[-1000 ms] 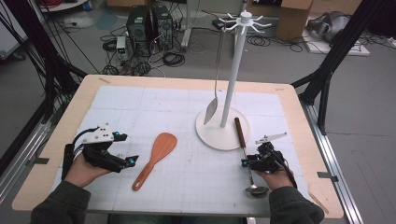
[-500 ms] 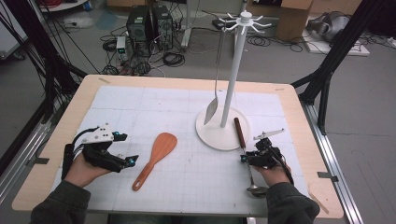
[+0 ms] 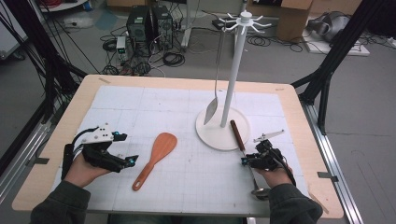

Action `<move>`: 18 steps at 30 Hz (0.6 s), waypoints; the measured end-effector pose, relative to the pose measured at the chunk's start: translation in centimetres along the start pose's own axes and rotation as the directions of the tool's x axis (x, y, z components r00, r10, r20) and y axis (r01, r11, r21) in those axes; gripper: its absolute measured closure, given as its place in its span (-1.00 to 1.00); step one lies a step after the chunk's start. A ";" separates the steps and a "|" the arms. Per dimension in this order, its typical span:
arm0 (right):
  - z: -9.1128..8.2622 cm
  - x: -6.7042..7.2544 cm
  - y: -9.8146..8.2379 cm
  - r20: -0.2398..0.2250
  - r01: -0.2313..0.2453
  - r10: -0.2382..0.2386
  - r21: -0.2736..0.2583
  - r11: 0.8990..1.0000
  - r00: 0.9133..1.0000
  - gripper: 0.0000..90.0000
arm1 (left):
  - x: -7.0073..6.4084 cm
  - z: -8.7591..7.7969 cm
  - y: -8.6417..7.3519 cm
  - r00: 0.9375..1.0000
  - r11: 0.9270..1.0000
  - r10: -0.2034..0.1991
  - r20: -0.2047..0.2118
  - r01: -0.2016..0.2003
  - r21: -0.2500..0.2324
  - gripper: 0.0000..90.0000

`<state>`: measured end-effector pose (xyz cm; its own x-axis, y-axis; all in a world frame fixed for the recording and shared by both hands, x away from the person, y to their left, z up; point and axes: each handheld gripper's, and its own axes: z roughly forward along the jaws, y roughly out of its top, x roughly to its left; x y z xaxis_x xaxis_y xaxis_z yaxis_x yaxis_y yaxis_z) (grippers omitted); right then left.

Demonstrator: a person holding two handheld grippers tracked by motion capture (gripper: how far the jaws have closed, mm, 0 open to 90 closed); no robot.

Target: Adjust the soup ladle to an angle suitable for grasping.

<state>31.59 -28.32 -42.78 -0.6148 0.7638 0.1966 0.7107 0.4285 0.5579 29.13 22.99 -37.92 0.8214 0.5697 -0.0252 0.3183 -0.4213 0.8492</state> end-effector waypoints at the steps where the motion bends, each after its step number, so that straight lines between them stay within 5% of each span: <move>1: 0.0 0.0 0.0 -0.002 0.003 -0.003 0.002 1.000 1.000 0.61 | 0.0 0.0 0.0 1.000 1.000 0.000 0.000 0.000 0.000 -0.79; 18: -0.4 0.4 -0.5 -0.033 0.025 -0.024 0.029 0.999 0.999 0.68 | 0.0 0.0 0.0 1.000 1.000 0.001 -0.002 -0.001 -0.001 -0.79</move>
<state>30.87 -28.42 -42.66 -0.6428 0.7369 0.2091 0.7045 0.4614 0.5392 29.13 23.02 -37.89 0.8208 0.5707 -0.0238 0.3174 -0.4210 0.8497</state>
